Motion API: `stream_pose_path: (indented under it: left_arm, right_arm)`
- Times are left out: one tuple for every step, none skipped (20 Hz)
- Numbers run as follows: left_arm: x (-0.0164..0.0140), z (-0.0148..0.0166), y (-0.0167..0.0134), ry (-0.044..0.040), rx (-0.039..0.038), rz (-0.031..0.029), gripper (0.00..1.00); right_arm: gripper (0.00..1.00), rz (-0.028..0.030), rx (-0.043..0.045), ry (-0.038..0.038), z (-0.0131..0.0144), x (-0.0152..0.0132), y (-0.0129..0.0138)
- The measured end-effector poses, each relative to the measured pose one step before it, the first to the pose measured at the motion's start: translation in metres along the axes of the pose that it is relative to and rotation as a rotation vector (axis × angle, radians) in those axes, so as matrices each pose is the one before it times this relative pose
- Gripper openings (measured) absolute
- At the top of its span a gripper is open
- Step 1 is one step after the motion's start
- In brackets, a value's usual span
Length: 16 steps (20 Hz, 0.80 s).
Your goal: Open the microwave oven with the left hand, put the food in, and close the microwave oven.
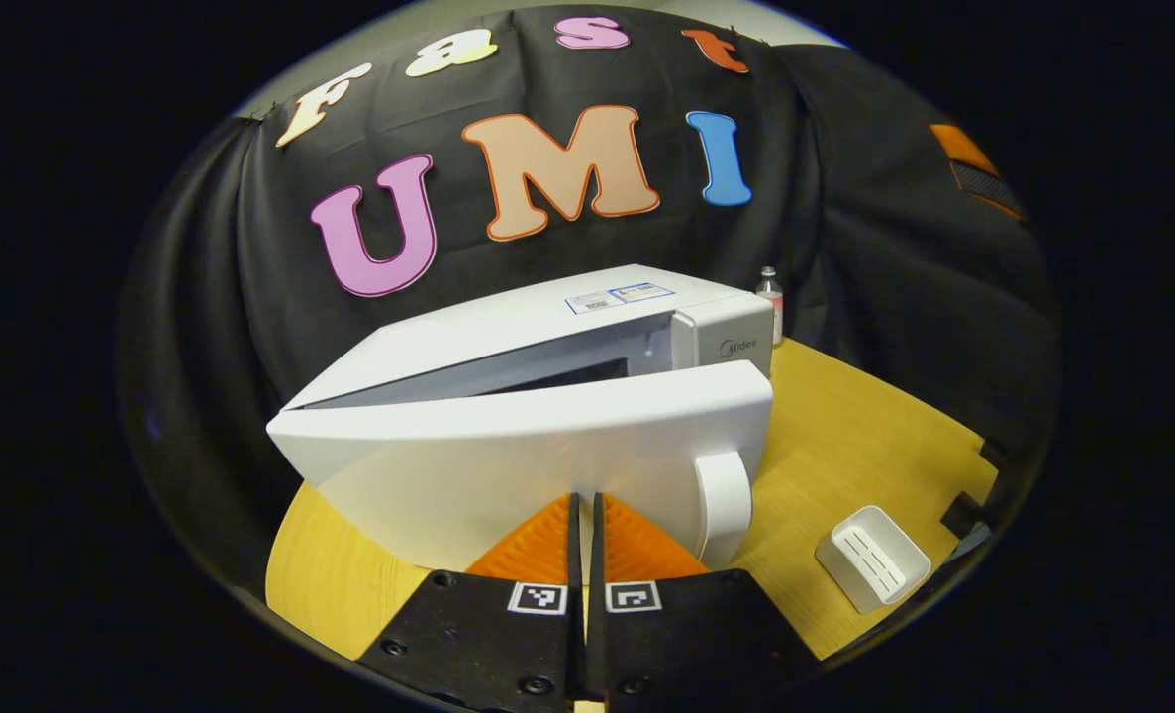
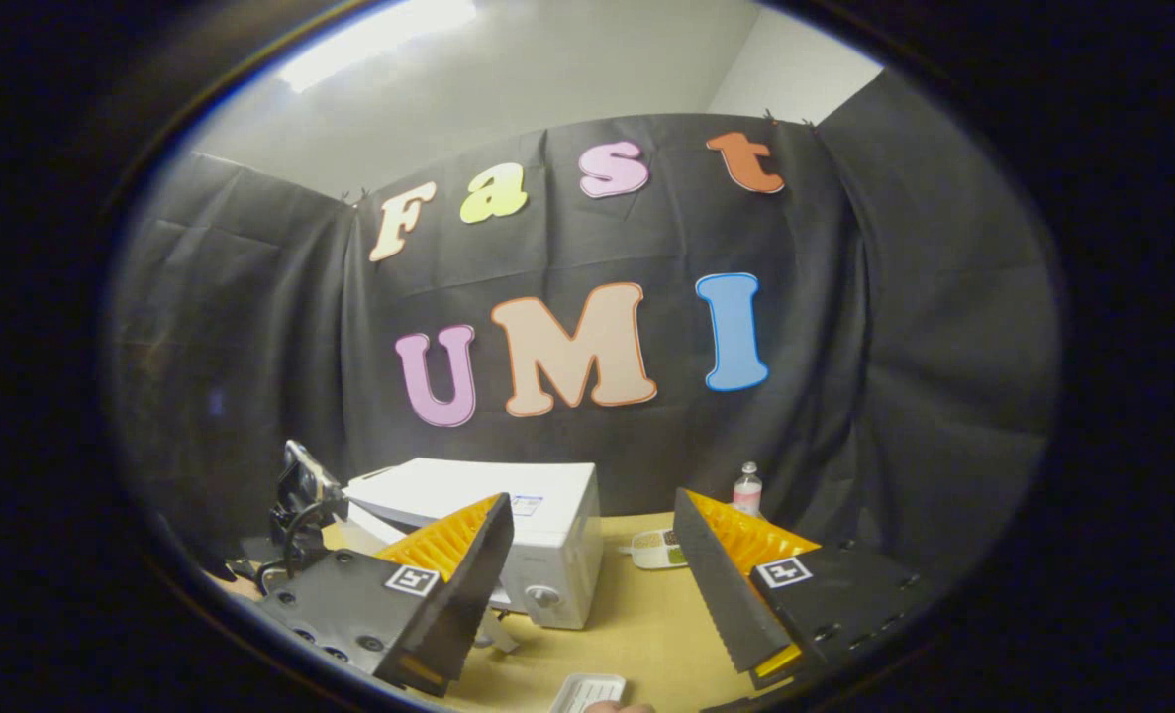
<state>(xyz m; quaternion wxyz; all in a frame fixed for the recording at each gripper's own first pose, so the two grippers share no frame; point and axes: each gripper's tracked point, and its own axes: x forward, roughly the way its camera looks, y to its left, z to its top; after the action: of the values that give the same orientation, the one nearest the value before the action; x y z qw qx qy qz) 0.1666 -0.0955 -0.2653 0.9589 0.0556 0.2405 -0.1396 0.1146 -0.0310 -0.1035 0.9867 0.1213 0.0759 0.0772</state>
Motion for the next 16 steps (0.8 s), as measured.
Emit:
stream_pose_path:
  left_arm:
    - [0.00294,0.00213,-0.00081,-0.00848,0.00519,-0.00577,0.00]
    - [0.00327,0.00375,-0.00020,-0.01440,0.00447,-0.00391,0.00]
    - [0.00462,0.00223,0.00162,-0.00955,-0.00070,0.00246,0.00]
    - [0.00345,0.00108,0.00147,-0.00155,-0.00308,0.00355,0.00]
    - [0.00306,-0.00080,-0.00018,-0.00043,-0.00280,0.00132,0.00]
    - [0.00361,0.00129,0.00012,-0.00288,0.00019,0.00040,0.00]
    - [0.00284,0.00265,0.00126,-0.00475,0.00047,0.00152,0.00]
    - [0.00164,0.00195,0.00106,-0.00508,-0.00318,0.00249,0.00]
    - [0.00188,0.00033,-0.00001,-0.00124,-0.00675,0.00018,0.00]
    - [0.00284,0.00109,-0.00001,-0.00055,-0.00722,-0.00022,0.00]
    - [0.00287,0.00041,-0.00015,0.00037,-0.00468,0.00046,0.00]
    - [0.00136,0.00056,-0.00033,-0.00164,-0.00167,0.00065,0.00]
    - [0.00108,0.00144,0.00062,-0.00275,-0.00141,0.00123,0.00]
    - [0.00220,-0.00064,-0.00037,0.00210,-0.00436,0.00015,0.00]
    - [0.00236,-0.00063,-0.00019,0.00029,-0.00645,0.00002,0.00]
    - [0.00131,0.00098,-0.00013,-0.00110,-0.00493,0.00009,0.00]
  right_arm:
    - [0.91,-0.00092,0.00180,-0.01627,0.00501,-0.00250,0.00064]
    - [0.99,0.00248,-0.00532,-0.00674,0.00031,-0.00024,0.00210]
    - [0.91,0.00252,-0.01455,0.00755,-0.00194,-0.00002,0.00055]
    - [0.99,0.00127,-0.01512,0.01176,-0.00328,-0.00030,-0.00157]
    - [0.99,0.00070,-0.00786,-0.00002,0.00100,-0.00161,-0.00019]
    - [0.99,-0.00079,-0.00049,-0.00479,0.00240,0.00013,-0.00033]
    - [0.99,0.00041,0.00251,-0.00372,0.00212,0.00000,0.00030]
    - [0.92,-0.00242,-0.00161,-0.00063,0.00034,0.00065,-0.00089]
    - [0.99,-0.00204,-0.00376,0.00161,0.00026,-0.00010,-0.00019]
    - [0.92,-0.00093,-0.00233,-0.00113,0.00042,0.00000,-0.00041]
    - [0.92,-0.00017,-0.00207,-0.00313,0.00165,0.00047,-0.00003]
    - [0.92,-0.00101,-0.00316,-0.00038,0.00026,0.00005,-0.00065]
    - [0.91,0.00006,-0.00204,-0.00026,0.00112,0.00032,-0.00034]
    - [0.92,-0.00139,-0.00097,0.00098,0.00022,0.00140,-0.00045]
    - [0.92,-0.00046,0.00053,0.00257,-0.00105,-0.00068,-0.00004]
    - [0.92,-0.00204,-0.00002,0.00045,0.00038,0.00064,-0.00064]
